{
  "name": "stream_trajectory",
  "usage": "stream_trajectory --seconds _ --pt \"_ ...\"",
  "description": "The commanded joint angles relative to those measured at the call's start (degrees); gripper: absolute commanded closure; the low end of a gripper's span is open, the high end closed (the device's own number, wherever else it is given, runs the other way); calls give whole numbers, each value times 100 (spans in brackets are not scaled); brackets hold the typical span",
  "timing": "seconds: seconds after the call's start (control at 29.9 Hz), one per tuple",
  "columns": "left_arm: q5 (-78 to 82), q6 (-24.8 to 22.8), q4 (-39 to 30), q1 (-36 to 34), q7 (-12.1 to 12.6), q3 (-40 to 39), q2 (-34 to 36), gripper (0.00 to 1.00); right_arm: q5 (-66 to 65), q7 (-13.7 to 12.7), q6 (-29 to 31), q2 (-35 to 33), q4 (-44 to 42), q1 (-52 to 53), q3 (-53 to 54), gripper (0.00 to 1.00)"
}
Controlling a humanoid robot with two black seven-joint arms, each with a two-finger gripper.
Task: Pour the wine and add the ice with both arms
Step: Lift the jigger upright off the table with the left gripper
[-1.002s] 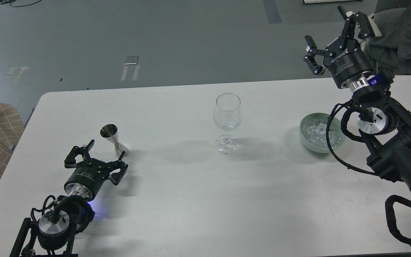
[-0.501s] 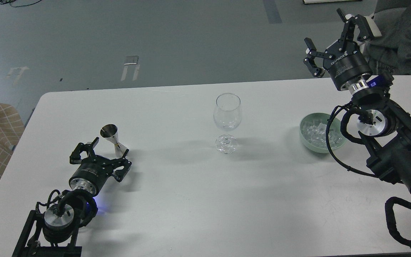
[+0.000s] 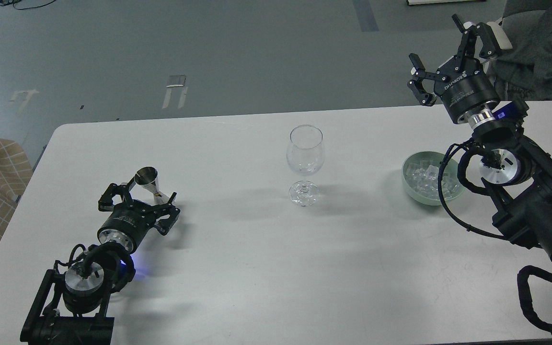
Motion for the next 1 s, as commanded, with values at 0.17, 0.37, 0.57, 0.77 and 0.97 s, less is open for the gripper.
stream_trajectory --seconds 0.17,0.37,0.57,0.77,0.97 --pt "0 2 8 -54 -18 17 0 23 0 0 -1 1 -1 -9 0 0" --pt "9 -24 8 -54 -141 35 0 56 0 0 -1 18 8 -35 0 0" --pt "9 -77 17 -54 -176 35 0 75 0 0 -1 18 8 -44 0 0" --pt "-8 -375 17 -54 -211 17 0 90 0 0 -1 18 -1 -35 8 0" --pt "-35 -332 26 -63 -220 -35 0 100 0 0 -1 18 8 -44 0 0"
